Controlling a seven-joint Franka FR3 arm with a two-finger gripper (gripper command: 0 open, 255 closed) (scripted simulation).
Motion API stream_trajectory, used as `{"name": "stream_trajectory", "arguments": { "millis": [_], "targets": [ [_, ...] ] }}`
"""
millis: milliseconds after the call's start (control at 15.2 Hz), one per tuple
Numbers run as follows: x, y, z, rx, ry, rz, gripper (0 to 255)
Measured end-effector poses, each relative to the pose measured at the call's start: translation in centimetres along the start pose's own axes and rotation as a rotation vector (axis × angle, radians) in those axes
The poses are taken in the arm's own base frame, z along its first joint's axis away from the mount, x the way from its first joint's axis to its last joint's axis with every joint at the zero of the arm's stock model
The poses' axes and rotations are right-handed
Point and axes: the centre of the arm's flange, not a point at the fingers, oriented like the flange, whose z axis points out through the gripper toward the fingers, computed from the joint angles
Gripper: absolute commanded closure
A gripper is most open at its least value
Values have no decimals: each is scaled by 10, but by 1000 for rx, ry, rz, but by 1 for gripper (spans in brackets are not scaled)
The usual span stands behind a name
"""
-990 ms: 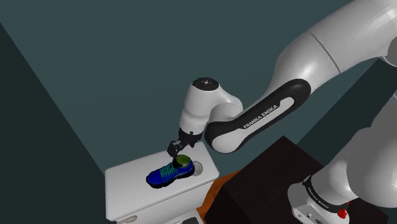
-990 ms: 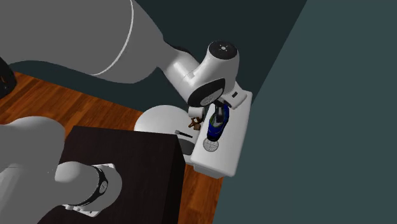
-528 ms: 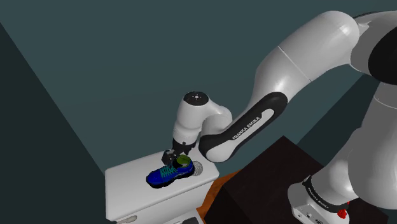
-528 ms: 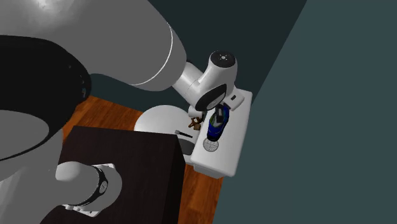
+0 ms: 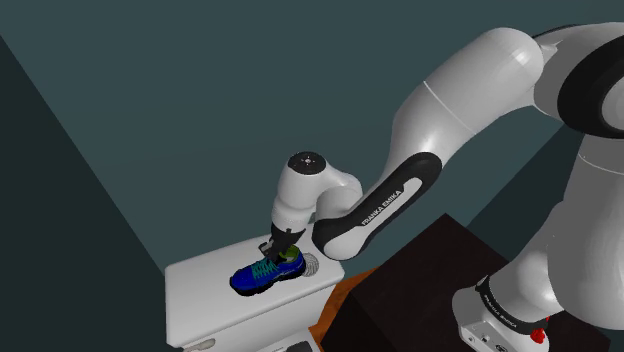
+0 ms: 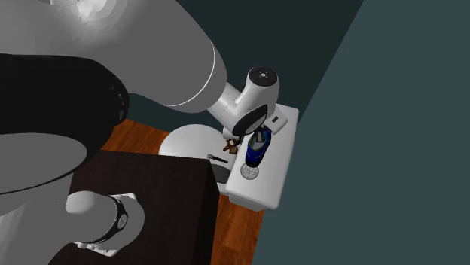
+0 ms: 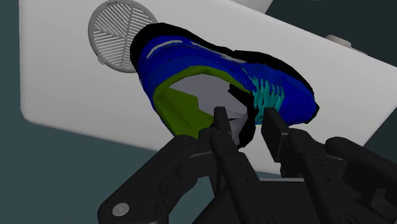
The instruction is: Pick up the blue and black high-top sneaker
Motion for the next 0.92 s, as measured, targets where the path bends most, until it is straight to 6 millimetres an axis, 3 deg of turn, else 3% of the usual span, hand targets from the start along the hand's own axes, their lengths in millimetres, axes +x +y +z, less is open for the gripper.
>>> {"name": "stream_trajectory", "arguments": {
  "millis": [462, 924],
  "targets": [
    [0, 0, -2, 0, -1, 0, 255],
    [3, -3, -36, -1, -2, 1, 255]
  ]
}}
